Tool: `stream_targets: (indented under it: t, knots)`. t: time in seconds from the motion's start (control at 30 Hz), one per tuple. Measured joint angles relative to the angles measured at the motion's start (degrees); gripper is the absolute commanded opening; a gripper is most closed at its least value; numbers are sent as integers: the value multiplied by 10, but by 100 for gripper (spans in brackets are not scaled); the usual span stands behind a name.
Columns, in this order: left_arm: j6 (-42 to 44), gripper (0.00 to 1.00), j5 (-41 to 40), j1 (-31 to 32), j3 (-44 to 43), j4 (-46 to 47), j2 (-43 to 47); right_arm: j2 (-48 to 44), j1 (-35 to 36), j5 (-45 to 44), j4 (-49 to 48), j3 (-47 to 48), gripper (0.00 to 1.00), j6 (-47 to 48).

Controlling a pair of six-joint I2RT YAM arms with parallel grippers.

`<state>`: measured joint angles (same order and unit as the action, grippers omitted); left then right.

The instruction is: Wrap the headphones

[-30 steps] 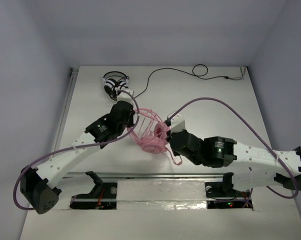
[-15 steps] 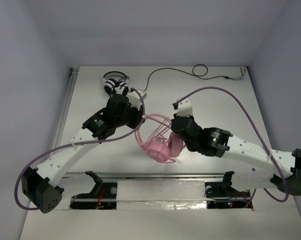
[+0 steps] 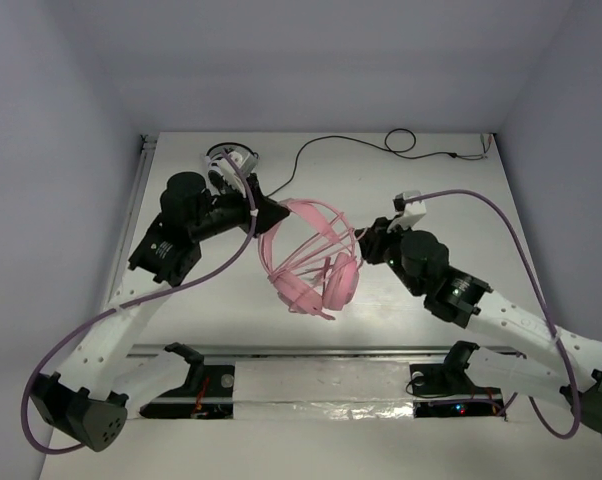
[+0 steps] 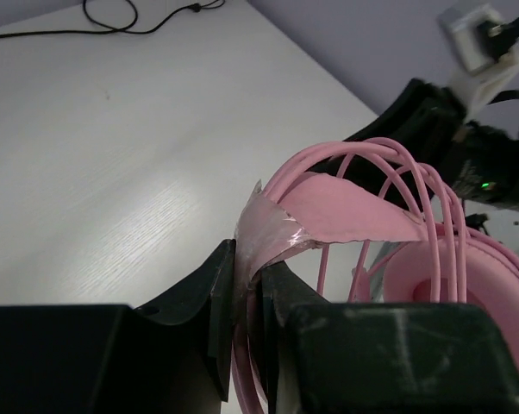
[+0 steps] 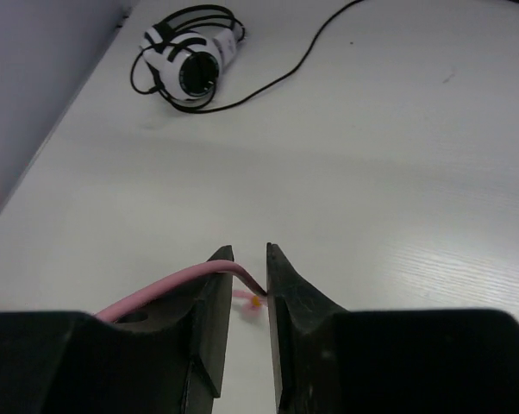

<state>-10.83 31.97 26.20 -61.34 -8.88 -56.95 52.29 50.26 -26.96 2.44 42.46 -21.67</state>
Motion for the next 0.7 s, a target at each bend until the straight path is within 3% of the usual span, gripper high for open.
stream_targets:
  t: [0.4,0.7]
  knots:
    - [-154,0,91,-23,-14,124,-28,87,-27,130,-255,-106,49,-43]
    - [-261,0,79,-51,-21,200,-34,120,-30,164,-368,-179,47,-89]
